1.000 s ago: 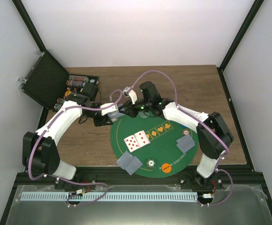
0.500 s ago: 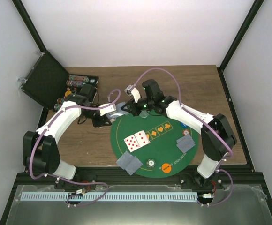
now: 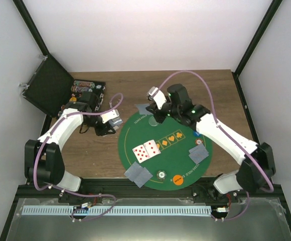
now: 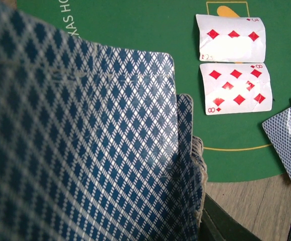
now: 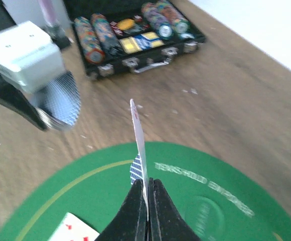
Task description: Distribute texas hold em gaming equipment
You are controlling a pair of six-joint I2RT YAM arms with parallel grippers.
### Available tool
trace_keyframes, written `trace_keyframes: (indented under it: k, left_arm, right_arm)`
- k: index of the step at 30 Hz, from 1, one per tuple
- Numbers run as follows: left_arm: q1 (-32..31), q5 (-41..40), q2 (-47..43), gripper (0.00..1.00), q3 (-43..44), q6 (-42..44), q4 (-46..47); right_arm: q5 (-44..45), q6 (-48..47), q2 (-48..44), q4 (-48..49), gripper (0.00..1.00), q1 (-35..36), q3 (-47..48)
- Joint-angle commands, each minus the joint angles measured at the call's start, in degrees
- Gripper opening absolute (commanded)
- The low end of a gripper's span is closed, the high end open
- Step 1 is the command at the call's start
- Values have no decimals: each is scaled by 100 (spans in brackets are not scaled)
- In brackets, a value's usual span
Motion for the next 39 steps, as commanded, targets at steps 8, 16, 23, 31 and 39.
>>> trace_keyframes:
  k: [8, 16, 23, 31, 39]
  left_arm:
    - [45, 257, -66, 34, -90, -28, 120]
    - [47, 222, -69, 34, -97, -6, 91]
    - [44, 244, -49, 34, -77, -12, 80]
    - [48, 231, -70, 34, -98, 22, 73]
    - [47, 222, -66, 33, -76, 35, 64]
  right_arm:
    - [3016, -3113, -573, 704, 1, 175, -1948]
    - [2928, -4024, -49, 1133, 1, 727, -2964]
    - [2865, -4053, 254, 898, 1, 910, -3215]
    - [2777, -4354, 322, 891, 1, 919, -3357]
    - [2566, -4911, 70, 928, 1, 936, -3561]
